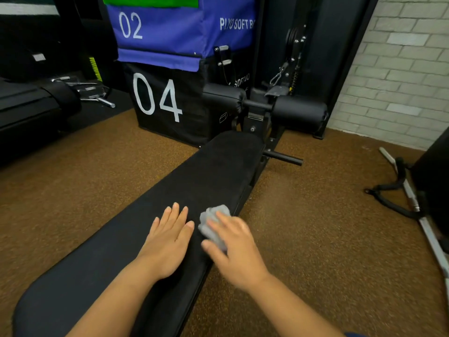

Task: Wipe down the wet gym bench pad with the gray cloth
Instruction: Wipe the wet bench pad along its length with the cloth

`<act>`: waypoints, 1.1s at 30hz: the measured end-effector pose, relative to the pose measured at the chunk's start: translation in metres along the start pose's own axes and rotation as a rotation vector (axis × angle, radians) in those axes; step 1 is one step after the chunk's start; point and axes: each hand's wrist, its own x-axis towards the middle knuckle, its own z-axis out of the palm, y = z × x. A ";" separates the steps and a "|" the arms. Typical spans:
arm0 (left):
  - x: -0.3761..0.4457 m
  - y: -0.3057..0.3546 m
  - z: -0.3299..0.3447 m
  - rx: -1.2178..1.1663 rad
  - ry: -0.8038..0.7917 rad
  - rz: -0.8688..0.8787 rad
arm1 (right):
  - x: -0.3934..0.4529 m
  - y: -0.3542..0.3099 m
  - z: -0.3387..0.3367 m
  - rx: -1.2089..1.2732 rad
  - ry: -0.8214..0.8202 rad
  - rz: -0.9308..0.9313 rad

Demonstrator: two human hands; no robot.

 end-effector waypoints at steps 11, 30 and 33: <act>0.027 0.014 0.014 0.135 -0.030 -0.018 | 0.026 0.032 0.019 0.037 0.180 0.162; 0.122 0.052 0.005 0.184 -0.067 0.120 | 0.096 0.094 -0.018 0.052 0.397 0.257; 0.153 0.064 0.006 0.151 -0.039 0.125 | 0.101 0.091 0.003 -0.053 0.192 0.134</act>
